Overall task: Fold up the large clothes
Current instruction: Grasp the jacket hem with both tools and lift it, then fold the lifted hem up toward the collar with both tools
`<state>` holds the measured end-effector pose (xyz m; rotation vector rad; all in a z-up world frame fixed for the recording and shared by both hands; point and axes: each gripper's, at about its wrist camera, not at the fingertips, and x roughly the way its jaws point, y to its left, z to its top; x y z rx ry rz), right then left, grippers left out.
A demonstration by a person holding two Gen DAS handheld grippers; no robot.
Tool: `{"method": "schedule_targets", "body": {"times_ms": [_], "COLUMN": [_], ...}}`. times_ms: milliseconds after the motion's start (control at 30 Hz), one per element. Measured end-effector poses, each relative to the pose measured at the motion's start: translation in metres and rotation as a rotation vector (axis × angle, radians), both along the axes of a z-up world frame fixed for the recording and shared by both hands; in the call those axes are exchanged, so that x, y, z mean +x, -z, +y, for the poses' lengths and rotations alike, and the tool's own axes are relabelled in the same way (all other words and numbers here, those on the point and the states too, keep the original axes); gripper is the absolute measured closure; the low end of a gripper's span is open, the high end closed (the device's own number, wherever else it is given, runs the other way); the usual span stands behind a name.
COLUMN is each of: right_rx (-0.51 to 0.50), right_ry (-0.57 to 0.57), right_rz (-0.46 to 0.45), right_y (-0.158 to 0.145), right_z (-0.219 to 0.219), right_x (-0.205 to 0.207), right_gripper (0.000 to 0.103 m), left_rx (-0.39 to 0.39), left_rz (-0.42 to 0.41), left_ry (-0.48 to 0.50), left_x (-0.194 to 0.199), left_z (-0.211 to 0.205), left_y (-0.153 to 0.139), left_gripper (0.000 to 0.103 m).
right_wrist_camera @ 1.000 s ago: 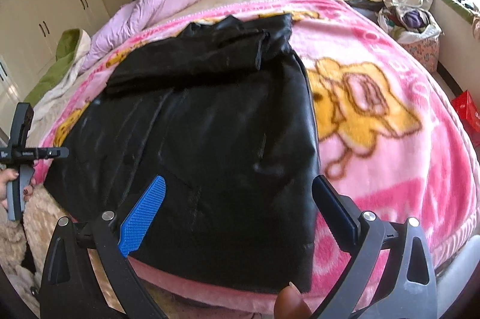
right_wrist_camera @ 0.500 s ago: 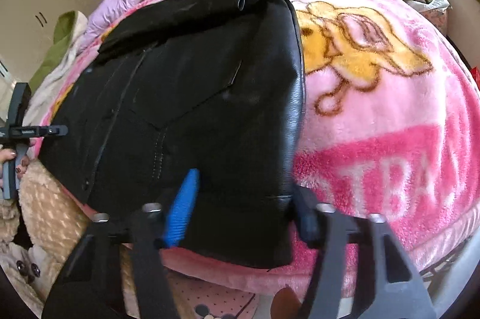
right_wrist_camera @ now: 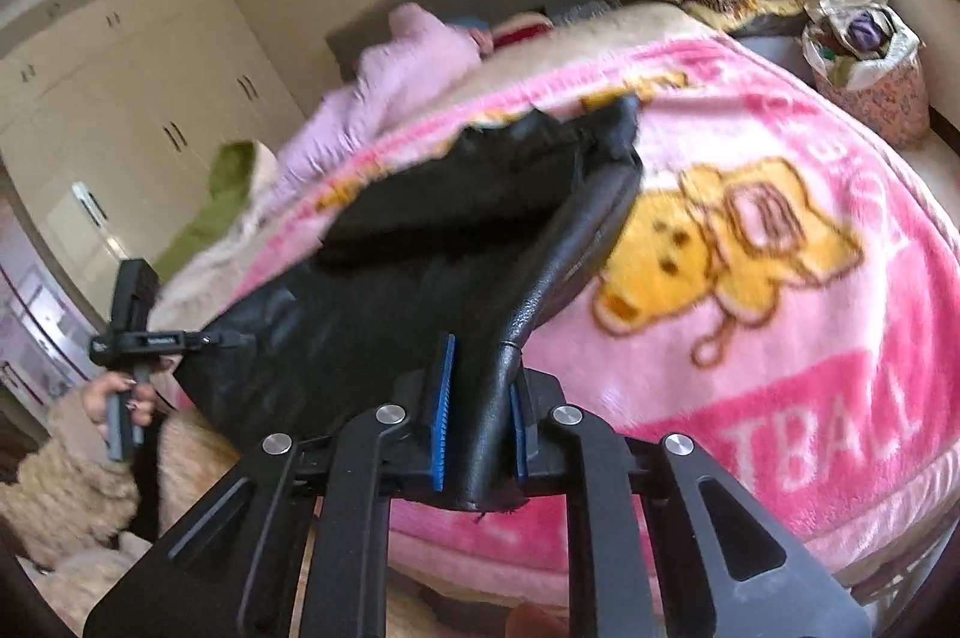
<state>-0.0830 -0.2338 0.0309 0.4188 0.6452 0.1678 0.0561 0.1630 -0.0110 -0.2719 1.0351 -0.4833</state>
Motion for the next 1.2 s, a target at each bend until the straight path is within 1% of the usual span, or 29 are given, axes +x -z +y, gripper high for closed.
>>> {"method": "schedule_targets", "body": {"times_ms": [100, 200, 267, 400, 567, 733, 800, 1000, 1200], "right_rx": [0.013, 0.043, 0.055, 0.080, 0.124, 0.237, 0.258, 0.306, 0.310], "right_ry": [-0.009, 0.017, 0.040, 0.098, 0.157, 0.183, 0.190, 0.224, 0.244], "right_rz": [-0.077, -0.149, -0.168, -0.161, -0.166, -0.163, -0.158, -0.097, -0.060], "right_y": [-0.024, -0.046, -0.052, -0.055, -0.059, -0.064, -0.067, -0.068, -0.062], "right_z": [0.001, -0.006, -0.012, -0.022, -0.037, -0.061, -0.067, -0.083, -0.091], "right_x": [-0.016, -0.036, -0.038, -0.027, 0.001, 0.038, 0.053, 0.103, 0.129], "right_gripper": [0.089, 0.089, 0.089, 0.091, 0.091, 0.092, 0.092, 0.091, 0.091], "left_rx": [-0.068, -0.124, -0.125, -0.159, -0.196, -0.234, -0.252, -0.236, -0.226], "left_rz": [-0.044, -0.101, -0.131, -0.136, -0.151, -0.156, -0.146, -0.139, -0.132], "left_ry": [-0.014, -0.035, -0.055, -0.086, -0.133, -0.201, -0.225, -0.291, -0.328], "left_x": [-0.010, -0.021, -0.018, 0.001, 0.021, 0.048, 0.058, 0.088, 0.109], "left_z": [0.009, 0.017, 0.011, 0.008, 0.006, 0.005, 0.005, 0.000, -0.004], "left_y": [-0.019, -0.038, -0.047, -0.050, -0.060, -0.069, -0.070, -0.067, -0.063], "left_gripper": [0.097, 0.097, 0.097, 0.096, 0.096, 0.095, 0.095, 0.094, 0.093]}}
